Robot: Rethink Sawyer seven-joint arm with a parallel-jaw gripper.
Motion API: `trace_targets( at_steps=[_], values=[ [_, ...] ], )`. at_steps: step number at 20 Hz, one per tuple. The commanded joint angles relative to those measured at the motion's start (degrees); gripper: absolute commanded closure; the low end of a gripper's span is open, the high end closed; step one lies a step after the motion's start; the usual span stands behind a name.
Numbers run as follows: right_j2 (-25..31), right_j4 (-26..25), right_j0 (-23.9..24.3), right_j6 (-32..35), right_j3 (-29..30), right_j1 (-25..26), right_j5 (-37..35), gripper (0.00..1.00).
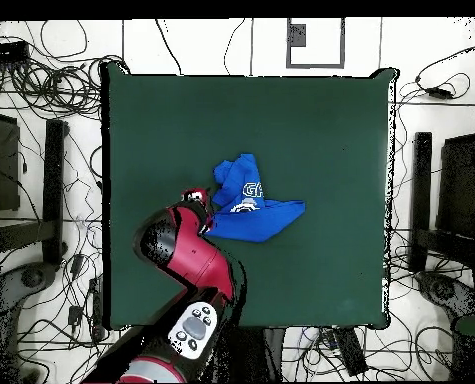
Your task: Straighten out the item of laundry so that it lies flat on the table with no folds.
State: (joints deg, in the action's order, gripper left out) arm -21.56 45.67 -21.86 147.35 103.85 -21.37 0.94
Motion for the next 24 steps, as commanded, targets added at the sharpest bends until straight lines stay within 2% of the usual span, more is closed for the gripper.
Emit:
trace_targets(
  at_steps=[1,11,20,24],
  values=[
    [7.9,0.6,1.5,10.7,-1.8,1.8,2.4,0.0],
    [8.8,0.6,1.8,11.2,-1.6,2.2,3.4,0.0],
    [7.6,1.6,1.3,10.6,-1.9,3.4,0.6,0.0],
    [9.4,1.0,2.5,11.0,-1.9,3.9,2.0,0.0]
  ],
)
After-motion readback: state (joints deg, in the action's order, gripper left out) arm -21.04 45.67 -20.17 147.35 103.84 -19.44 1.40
